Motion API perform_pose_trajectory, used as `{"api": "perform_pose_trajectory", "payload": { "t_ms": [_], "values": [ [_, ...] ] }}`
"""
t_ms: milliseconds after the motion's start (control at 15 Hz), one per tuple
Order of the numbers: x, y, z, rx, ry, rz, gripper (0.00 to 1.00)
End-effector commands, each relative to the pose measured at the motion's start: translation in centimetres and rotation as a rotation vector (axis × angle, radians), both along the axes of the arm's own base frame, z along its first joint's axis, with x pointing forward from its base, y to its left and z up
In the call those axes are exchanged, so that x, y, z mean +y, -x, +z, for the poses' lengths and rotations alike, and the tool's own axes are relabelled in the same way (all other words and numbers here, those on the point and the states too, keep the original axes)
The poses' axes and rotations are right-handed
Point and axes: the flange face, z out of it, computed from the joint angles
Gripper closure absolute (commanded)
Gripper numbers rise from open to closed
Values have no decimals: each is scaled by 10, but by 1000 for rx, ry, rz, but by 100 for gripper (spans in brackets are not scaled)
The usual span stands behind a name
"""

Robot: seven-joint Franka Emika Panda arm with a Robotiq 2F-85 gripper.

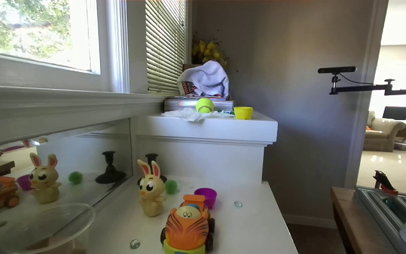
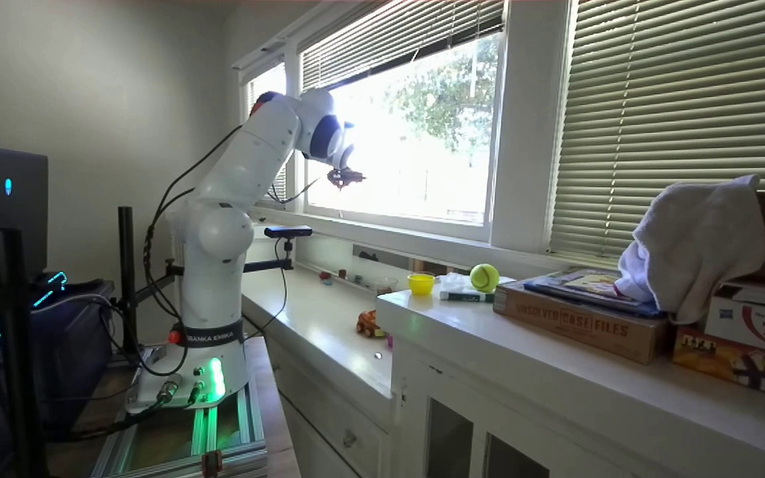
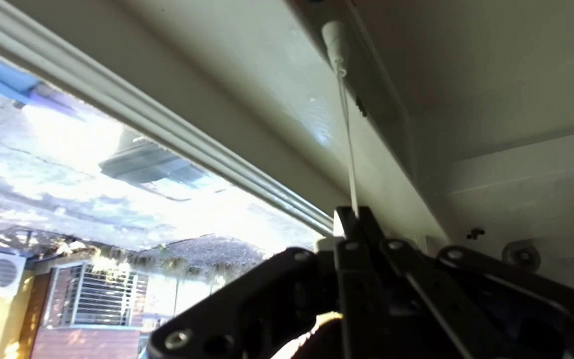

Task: Close the blinds of the window

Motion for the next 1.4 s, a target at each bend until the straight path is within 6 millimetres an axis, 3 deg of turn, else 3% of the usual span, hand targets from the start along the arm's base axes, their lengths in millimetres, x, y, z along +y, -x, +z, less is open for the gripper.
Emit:
{"api": "perform_pose_trajectory", "payload": {
  "t_ms": [0,867,1333],
  "values": [
    [-18,5,15,-12,-26,-18,100],
    [-89,-14,53,-33,-72,-140,100],
    [-124,-14,81,-12,-109,-186,100]
  ]
}}
